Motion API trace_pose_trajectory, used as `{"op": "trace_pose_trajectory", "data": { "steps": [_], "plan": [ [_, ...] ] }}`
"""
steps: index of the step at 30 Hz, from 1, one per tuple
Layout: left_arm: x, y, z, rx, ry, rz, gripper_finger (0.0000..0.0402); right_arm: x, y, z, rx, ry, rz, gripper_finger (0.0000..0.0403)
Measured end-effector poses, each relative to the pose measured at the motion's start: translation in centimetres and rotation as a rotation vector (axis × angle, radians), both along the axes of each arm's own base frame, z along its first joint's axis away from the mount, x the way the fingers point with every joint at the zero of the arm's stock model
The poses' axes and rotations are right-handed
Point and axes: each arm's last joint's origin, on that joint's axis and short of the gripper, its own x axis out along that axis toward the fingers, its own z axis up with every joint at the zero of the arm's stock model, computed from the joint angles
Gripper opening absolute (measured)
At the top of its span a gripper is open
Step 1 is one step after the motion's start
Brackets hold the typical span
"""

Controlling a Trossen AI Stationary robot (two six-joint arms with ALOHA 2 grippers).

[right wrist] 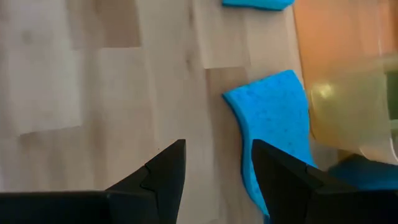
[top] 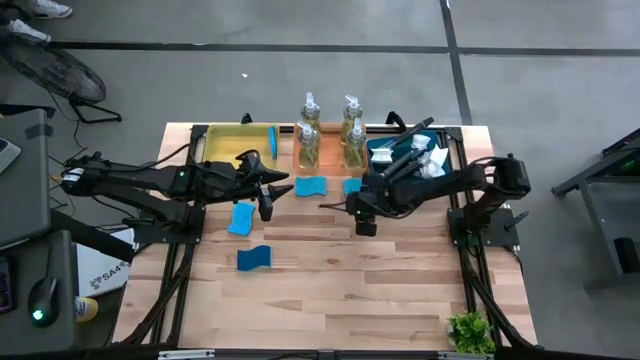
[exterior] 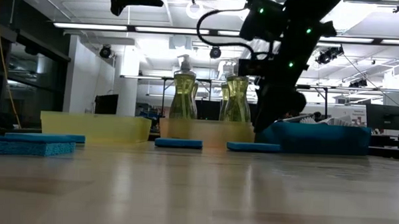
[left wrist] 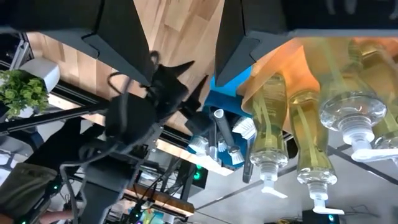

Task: Pick & Place Kitchen Sink Supplies
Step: Put the blue sponge into the yellow bin

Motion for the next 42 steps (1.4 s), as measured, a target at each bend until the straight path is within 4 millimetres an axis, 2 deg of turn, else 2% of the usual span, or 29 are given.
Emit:
{"op": "trace_pose_trajectory", "data": {
  "steps": [9, 19, 35, 42],
  "plan": [
    [0.0, 0.0, 0.0, 0.000, 0.000, 0.001, 0.0172, 0.3, -3.1, -1.2, 0.057, 0.003, -0.076, 0.0177],
    [0.0, 0.0, 0.0, 0.001, 0.004, 0.001, 0.0172, 0.1, -5.6, -1.2, 0.112, -0.020, -0.096, 0.0177],
    [0.0, 0.0, 0.0, 0.000, 0.004, 0.001, 0.0172, 0.0, -6.1, -1.3, 0.088, 0.035, 0.072, 0.0177],
    [0.0, 0.0, 0.0, 0.000, 0.004, 0.002, 0.0172, 0.2, -6.5, -2.9, 0.122, 0.081, 0.073, 0.0177]
  ]
}}
